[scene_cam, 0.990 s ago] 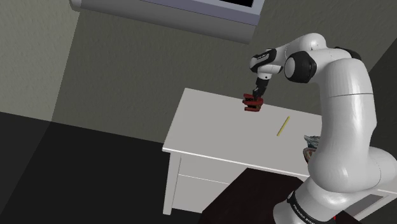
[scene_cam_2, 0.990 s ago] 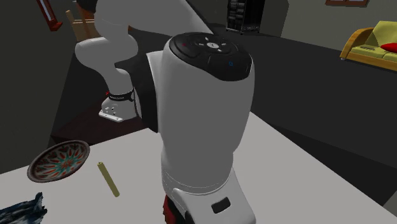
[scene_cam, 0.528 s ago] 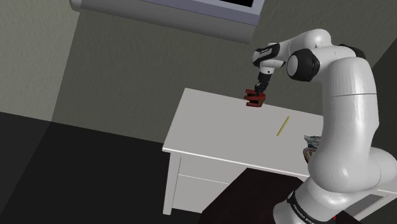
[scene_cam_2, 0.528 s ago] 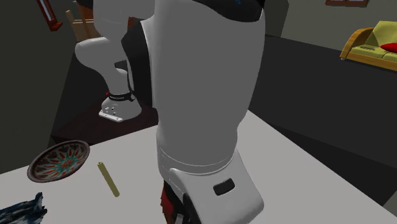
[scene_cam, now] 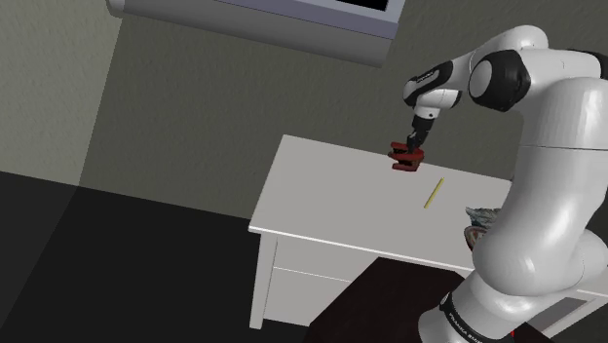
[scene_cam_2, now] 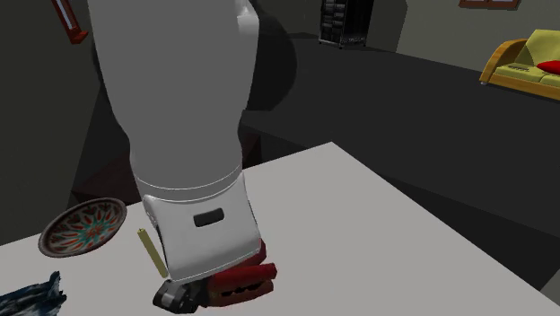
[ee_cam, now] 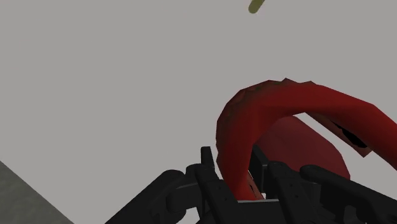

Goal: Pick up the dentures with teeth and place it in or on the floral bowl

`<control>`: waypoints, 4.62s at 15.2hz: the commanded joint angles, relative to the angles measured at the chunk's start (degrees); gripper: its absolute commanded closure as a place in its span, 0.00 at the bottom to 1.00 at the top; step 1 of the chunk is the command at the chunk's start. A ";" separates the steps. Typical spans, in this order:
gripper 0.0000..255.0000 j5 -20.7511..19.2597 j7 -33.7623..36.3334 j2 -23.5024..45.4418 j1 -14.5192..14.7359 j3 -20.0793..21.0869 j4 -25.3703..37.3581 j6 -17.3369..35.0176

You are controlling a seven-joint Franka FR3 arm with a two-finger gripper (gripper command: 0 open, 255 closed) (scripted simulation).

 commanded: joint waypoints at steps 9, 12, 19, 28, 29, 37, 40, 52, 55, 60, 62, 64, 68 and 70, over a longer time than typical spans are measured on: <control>1.00 -7.71 -3.67 -17.31 -0.64 -5.16 -22.61 7.29; 1.00 -10.73 -4.62 -22.11 -1.66 -6.79 -27.91 8.60; 1.00 -18.62 -7.23 -32.76 -5.76 -10.52 -37.94 10.03; 1.00 -28.41 -13.22 -44.31 -14.07 -15.39 -46.05 9.28; 1.00 -29.38 -14.13 -45.38 -15.09 -16.01 -46.62 9.10; 1.00 -30.01 -15.74 -42.84 -15.61 -18.86 -49.45 14.69; 1.00 -29.39 -16.17 -40.62 -15.07 -19.95 -50.41 17.73; 1.00 -26.11 -18.35 -34.07 -13.24 -22.63 -52.35 25.57; 1.00 -26.11 -18.35 -34.07 -13.24 -22.63 -52.35 25.57; 0.00 -26.12 -18.35 -34.08 -13.25 -22.63 -52.35 25.57; 0.00 -27.69 -17.13 -36.57 -13.82 -21.71 -51.84 22.83; 0.00 -29.66 -15.47 -40.99 -14.75 -19.77 -50.62 17.52; 0.00 -30.05 -15.06 -42.50 -15.18 -18.86 -50.07 15.51; 0.00 -30.05 -15.07 -42.49 -15.17 -18.86 -50.07 15.51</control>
